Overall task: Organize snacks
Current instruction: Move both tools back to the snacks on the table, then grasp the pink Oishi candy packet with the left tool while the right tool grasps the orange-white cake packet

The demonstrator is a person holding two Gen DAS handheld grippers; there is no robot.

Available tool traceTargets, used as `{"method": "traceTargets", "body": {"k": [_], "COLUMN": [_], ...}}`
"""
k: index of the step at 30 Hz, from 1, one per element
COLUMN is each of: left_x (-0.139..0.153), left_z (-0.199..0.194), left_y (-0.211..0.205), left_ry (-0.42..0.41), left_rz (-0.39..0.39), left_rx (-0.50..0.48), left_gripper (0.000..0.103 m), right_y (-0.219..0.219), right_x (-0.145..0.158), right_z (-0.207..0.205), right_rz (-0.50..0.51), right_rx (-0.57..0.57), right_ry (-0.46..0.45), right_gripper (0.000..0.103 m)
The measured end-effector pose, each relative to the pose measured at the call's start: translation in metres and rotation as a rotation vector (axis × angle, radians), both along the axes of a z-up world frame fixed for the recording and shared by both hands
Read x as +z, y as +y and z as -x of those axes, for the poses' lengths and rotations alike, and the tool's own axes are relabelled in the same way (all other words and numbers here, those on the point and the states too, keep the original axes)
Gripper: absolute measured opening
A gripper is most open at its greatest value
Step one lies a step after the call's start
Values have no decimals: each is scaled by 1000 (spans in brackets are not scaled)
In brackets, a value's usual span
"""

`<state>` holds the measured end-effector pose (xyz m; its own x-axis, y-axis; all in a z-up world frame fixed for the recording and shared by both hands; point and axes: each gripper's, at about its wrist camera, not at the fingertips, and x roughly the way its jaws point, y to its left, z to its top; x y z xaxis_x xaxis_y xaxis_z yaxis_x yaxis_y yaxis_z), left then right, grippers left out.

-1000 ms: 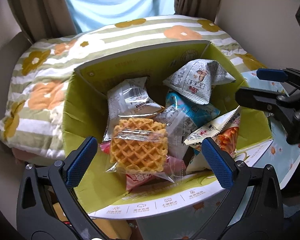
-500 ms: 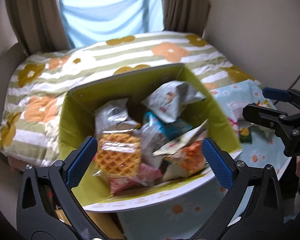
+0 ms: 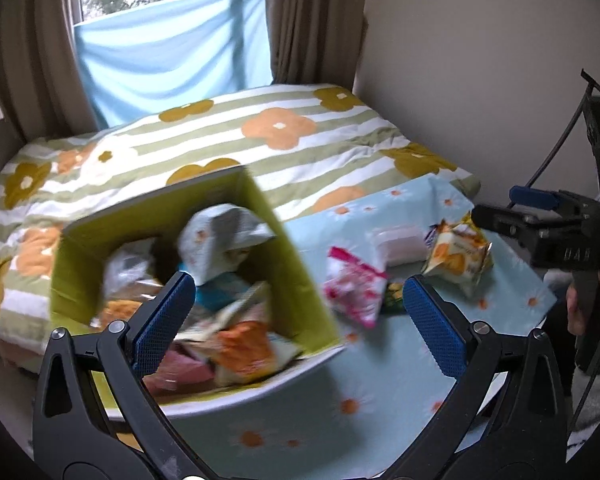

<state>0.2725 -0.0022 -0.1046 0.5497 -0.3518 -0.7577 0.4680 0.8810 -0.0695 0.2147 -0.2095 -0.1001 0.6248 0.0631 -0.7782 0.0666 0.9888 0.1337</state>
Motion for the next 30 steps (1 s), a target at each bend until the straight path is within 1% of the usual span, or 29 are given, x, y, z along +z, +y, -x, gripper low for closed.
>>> {"method": "traceTargets", "body": {"k": [3, 8, 13, 16, 18, 20, 23, 26, 30], "left_x": [-9, -28, -44, -55, -64, -76, -95, -116, -144], "left_z": [4, 10, 9, 2, -5, -14, -25, -38, -55], "left_y": [-34, -84, -112, -125, -132, -142, -157, -171, -185], "left_ry": [31, 77, 114, 133, 144, 168, 213, 260, 312], "left_rz": [3, -57, -121, -161, -191, -240, -346, -436, -561], "left_rx": [6, 30, 65, 81, 75, 38, -42, -144, -224], "left_gripper": [103, 103, 103, 103, 103, 103, 103, 103, 103], "right_y": [-25, -62, -88, -102, -107, -110, -113, -113, -113], "right_x": [-7, -20, -35, -45, -52, -60, -77, -90, -103], "right_z": [8, 14, 8, 5, 3, 2, -1, -3, -8], "right_rz": [28, 27, 9, 14, 27, 43, 31, 35, 40], "right_rx": [38, 114, 183, 223, 241, 252, 268, 278, 270], "right_ry": [15, 25, 58, 76, 81, 92, 133, 154, 189], "right_gripper": [100, 100, 100, 100, 100, 100, 100, 100, 100]}}
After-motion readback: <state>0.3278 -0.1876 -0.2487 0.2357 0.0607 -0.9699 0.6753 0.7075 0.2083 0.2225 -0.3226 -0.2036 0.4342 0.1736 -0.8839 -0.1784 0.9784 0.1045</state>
